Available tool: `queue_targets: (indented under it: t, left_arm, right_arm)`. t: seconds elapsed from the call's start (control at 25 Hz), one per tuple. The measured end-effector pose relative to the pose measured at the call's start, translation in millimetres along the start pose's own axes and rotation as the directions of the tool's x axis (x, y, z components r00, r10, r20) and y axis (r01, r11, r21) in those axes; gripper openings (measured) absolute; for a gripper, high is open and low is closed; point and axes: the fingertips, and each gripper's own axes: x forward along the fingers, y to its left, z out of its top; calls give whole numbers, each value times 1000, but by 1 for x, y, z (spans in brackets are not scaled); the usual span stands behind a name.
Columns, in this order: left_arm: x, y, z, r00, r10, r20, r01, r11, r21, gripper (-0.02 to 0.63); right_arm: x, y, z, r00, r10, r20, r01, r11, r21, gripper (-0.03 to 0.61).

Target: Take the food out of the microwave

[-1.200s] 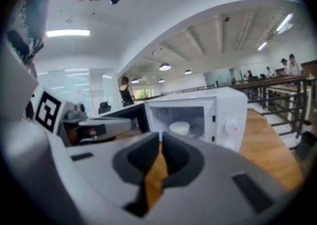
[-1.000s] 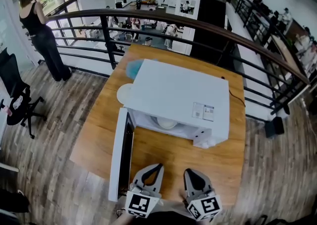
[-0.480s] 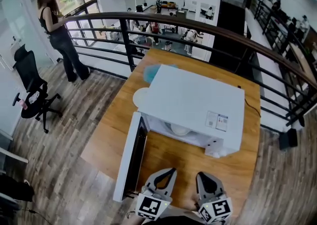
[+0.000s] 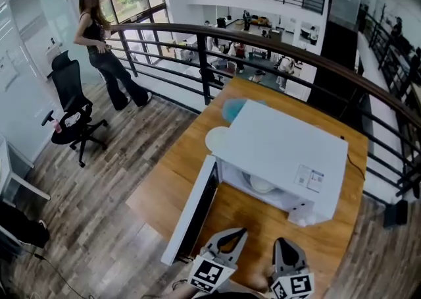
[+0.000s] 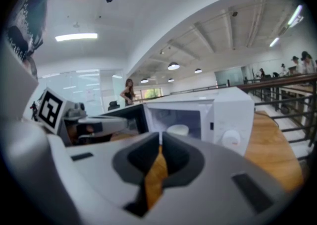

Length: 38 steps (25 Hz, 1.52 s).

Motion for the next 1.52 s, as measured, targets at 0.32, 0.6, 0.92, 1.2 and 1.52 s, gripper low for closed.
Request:
queue_targets:
  t: [0.32, 0.6, 0.92, 1.2, 1.52]
  left_arm:
    - [14, 12, 9, 1000, 11, -2, -11, 998, 65, 32]
    - [41, 28, 8, 999, 18, -26, -15, 994, 105, 37]
    - [83, 76, -16, 992, 41, -123, -16, 980, 197, 154]
    - [126, 93, -52, 960, 29, -278, 57, 954, 294, 273]
    - [157, 119, -88, 893, -18, -450, 209, 901, 379, 287]
  right_arm:
    - [13, -12, 11, 999, -3, 44, 4, 1000, -11, 40]
    - [34, -25, 14, 1000, -14, 27, 15, 997, -72, 41]
    - [89, -34, 6, 999, 7, -51, -16, 985, -173, 118]
    - [128, -40, -12, 990, -28, -138, -6, 971, -239, 157]
    - [170, -49, -38, 968, -110, -225, 31, 944, -330, 179]
